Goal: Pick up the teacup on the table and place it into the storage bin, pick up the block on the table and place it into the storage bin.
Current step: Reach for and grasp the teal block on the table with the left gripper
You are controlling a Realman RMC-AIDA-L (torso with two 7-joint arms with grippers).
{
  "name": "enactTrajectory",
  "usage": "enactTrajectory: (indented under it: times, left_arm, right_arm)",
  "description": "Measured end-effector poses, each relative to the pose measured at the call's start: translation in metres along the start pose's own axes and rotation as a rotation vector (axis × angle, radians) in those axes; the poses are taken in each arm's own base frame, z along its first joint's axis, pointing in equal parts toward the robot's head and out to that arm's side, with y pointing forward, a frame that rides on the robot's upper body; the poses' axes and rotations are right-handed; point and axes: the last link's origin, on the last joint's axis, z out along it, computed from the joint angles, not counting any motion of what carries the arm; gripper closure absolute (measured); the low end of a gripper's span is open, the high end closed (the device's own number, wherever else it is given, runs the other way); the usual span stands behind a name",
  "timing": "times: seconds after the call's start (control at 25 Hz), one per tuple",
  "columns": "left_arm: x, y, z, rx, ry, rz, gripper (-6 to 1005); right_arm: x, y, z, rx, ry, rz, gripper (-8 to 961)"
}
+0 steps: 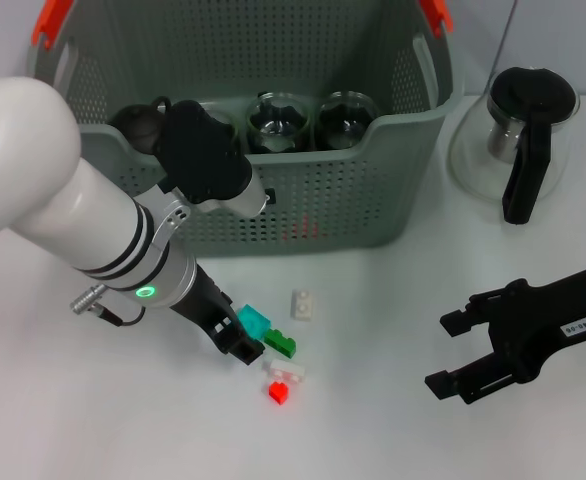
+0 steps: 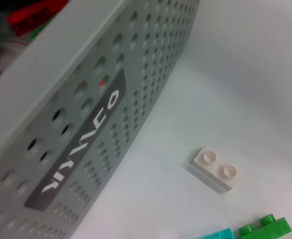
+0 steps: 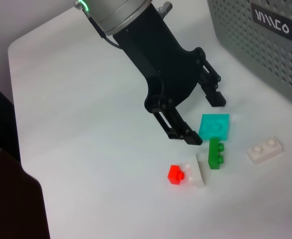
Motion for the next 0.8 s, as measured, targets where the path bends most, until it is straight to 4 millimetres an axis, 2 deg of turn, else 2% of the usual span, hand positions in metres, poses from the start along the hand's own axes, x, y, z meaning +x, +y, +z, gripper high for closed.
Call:
enactTrajectory:
  times: [0.8]
  left_arm:
    - [0.0052,0.0027,0.0092,0.014,-0.014,0.014,247]
  right_arm:
    - [0.0006,-0.0016,0.0041,-0.003,0.000,-0.004,5]
